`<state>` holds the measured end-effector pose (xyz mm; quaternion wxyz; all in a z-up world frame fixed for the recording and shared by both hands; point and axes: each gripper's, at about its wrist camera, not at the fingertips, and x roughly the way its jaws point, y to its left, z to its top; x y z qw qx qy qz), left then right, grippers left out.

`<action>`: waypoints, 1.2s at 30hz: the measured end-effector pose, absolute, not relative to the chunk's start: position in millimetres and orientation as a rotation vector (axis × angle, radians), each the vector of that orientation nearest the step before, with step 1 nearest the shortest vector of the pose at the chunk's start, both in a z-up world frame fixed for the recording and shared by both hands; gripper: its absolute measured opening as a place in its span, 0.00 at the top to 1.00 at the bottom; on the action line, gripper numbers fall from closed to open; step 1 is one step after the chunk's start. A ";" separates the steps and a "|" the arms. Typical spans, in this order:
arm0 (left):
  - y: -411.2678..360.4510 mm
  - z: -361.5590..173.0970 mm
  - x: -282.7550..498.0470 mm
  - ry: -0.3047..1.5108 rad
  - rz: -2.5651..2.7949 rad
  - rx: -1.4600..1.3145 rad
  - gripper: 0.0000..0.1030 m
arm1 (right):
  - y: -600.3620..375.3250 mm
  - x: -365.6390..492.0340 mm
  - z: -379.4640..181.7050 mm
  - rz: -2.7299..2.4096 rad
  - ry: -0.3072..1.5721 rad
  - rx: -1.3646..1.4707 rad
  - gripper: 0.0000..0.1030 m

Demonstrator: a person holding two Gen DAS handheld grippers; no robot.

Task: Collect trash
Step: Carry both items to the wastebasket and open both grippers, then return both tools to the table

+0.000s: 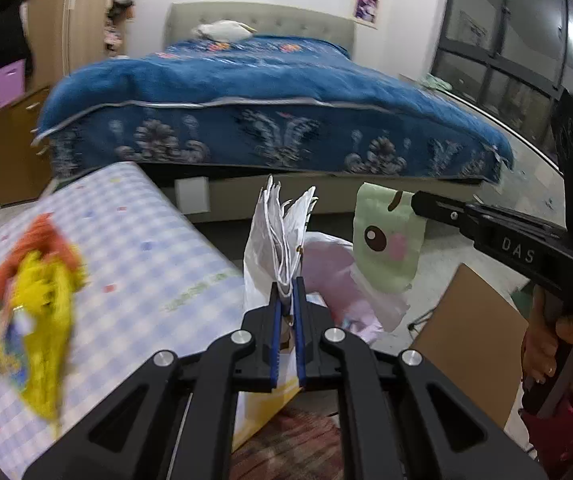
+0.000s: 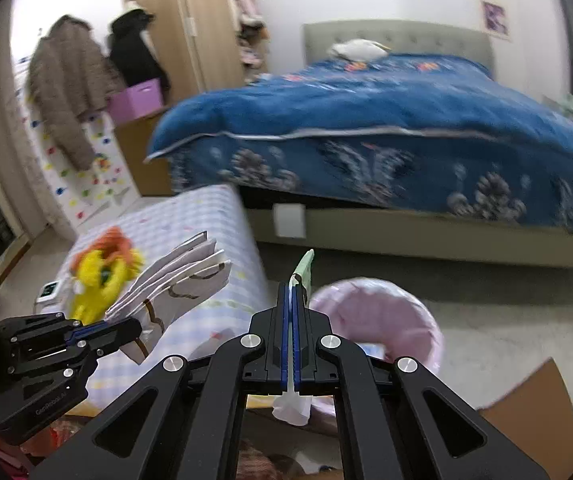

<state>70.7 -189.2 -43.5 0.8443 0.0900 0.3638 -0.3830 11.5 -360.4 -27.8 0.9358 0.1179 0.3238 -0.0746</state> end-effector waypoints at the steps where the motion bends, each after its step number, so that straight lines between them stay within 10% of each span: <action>1: -198.2 -46.9 72.2 0.776 -0.825 0.196 0.96 | -369.4 9.6 -32.2 -0.170 0.669 0.253 0.99; 19: -300.3 -75.3 125.5 0.834 -0.912 0.210 0.87 | -448.3 52.8 -73.1 -0.255 0.722 0.345 0.95; 22: -295.6 -72.6 129.0 0.824 -0.891 0.208 0.72 | -452.5 56.1 -75.3 -0.254 0.726 0.360 0.94; 36: -197.3 -68.1 104.8 0.825 -0.738 0.188 0.72 | -405.4 36.5 -60.4 -0.180 0.731 0.346 0.89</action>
